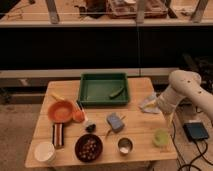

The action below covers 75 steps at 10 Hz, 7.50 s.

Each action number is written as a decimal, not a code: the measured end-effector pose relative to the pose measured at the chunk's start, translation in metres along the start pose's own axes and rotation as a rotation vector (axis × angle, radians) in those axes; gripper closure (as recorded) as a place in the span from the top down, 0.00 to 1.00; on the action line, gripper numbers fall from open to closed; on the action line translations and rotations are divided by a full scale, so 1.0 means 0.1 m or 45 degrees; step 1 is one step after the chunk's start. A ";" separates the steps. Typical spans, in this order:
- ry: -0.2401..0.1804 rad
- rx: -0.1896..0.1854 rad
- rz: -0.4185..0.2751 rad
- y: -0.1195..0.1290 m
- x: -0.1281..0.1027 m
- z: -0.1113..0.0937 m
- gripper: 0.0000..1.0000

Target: Place sponge in tray

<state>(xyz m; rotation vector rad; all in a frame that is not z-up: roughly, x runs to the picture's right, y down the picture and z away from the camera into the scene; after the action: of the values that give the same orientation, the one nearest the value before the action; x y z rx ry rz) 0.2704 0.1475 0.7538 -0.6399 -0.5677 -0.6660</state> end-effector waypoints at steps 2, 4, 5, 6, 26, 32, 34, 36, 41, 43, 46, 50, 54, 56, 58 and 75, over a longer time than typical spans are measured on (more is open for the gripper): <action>0.000 0.000 0.000 0.00 0.00 0.00 0.80; 0.000 0.000 0.000 0.00 0.00 0.00 0.80; 0.000 0.000 0.000 0.00 0.00 0.00 0.80; 0.000 0.000 0.000 0.00 0.00 0.00 0.80; 0.538 0.090 -0.602 -0.64 -0.42 -0.13 0.80; 0.517 -0.328 -1.094 -1.26 -1.09 0.27 0.80; 0.518 -0.345 -1.104 -1.26 -1.10 0.27 0.80; 0.493 -0.341 -1.114 -1.26 -1.08 0.28 0.80; 0.283 -0.374 -1.243 -1.46 -1.07 0.81 0.80; 0.227 -0.390 -1.276 -1.56 -1.11 1.05 0.80; 0.192 -0.392 -1.257 -1.57 -1.01 1.22 0.77; 0.173 -0.386 -1.234 -1.55 -0.97 1.33 0.38; 0.212 -0.368 -1.222 -1.51 -1.01 1.23 0.07; 0.266 -0.305 -1.200 -1.43 -1.05 0.91 0.07; 0.326 -0.246 -1.194 -1.36 -1.07 0.54 0.07; 0.303 0.220 -1.314 -4.04 -0.66 0.91 0.79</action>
<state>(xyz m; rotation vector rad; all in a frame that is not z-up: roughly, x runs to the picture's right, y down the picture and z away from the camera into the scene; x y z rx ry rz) -0.0835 -0.0122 0.9128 -0.0513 -0.7098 -1.6122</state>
